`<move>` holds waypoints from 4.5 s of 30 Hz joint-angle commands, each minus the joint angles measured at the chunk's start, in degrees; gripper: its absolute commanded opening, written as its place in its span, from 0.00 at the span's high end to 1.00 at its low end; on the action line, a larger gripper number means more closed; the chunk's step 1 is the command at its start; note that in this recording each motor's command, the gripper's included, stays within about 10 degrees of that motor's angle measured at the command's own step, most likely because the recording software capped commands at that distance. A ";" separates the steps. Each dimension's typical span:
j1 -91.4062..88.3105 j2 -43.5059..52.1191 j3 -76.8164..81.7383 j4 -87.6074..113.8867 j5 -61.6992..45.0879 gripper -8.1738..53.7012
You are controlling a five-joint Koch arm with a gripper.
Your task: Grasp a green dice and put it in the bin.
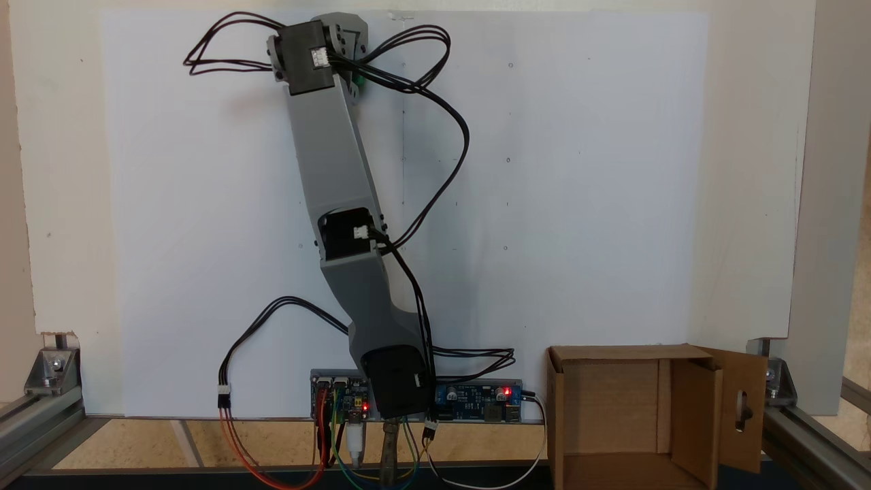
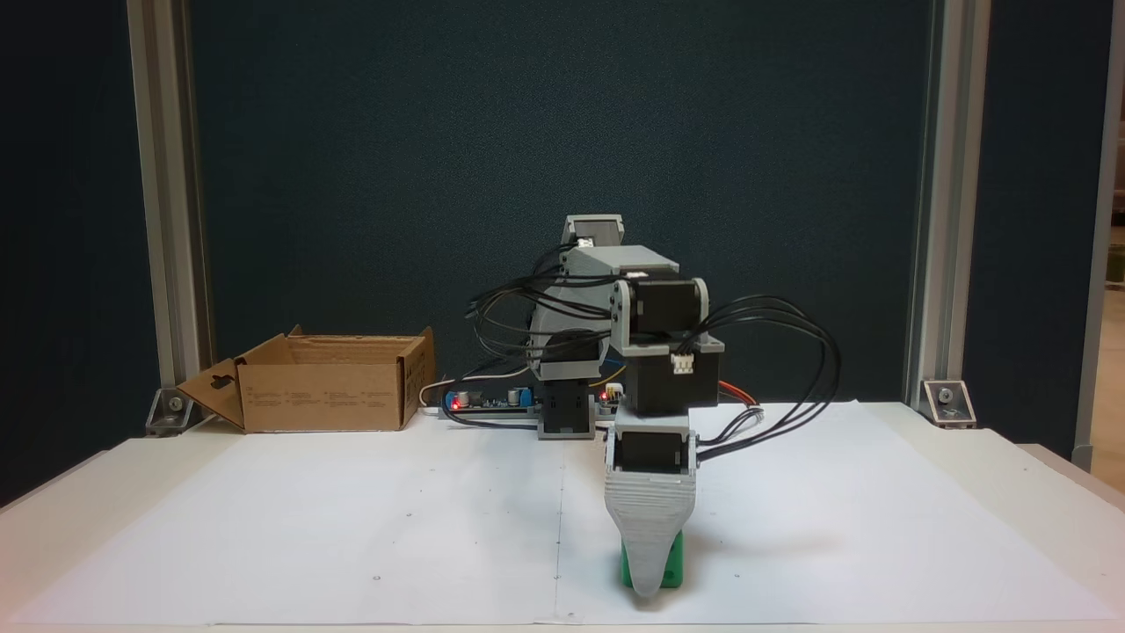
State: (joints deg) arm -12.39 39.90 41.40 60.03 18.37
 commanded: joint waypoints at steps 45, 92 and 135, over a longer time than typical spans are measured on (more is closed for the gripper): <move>0.79 12.13 0.53 6.68 4.75 0.68; 112.06 42.36 21.18 -6.77 -52.65 0.68; 32.71 71.89 29.62 -18.81 -15.29 0.17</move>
State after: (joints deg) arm 25.40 109.78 70.66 47.55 0.35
